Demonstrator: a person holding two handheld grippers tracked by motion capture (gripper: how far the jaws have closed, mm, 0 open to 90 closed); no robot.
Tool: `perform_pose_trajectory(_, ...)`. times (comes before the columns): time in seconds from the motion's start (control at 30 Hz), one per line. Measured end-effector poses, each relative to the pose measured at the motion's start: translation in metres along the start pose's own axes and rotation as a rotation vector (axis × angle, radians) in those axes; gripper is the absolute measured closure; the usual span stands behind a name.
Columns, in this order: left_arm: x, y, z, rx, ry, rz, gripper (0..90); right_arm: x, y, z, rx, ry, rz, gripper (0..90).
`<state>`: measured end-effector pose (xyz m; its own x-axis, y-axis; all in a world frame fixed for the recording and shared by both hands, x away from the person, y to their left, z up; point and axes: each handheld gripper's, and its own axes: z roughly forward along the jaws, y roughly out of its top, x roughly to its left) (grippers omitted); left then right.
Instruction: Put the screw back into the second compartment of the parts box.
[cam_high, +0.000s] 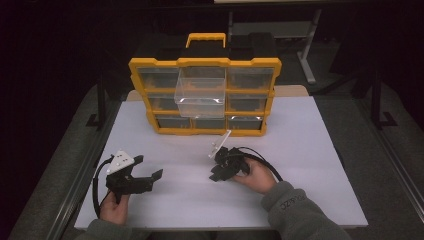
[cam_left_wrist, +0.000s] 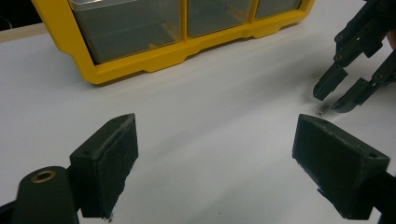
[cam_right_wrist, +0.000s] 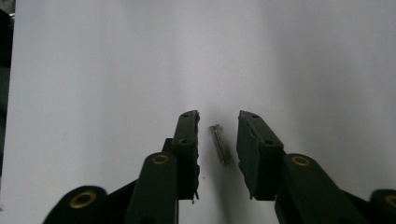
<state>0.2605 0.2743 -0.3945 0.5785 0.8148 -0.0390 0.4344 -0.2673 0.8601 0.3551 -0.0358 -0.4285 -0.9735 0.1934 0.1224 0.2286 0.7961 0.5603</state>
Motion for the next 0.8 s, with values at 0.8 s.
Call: perform_pose_trajectory(0.8,0.0003,0.0001,-0.0002,0.004,-0.001,0.001,13.9,0.0010,0.0002,0.0027,0.065,-0.030,-0.007,87.3)
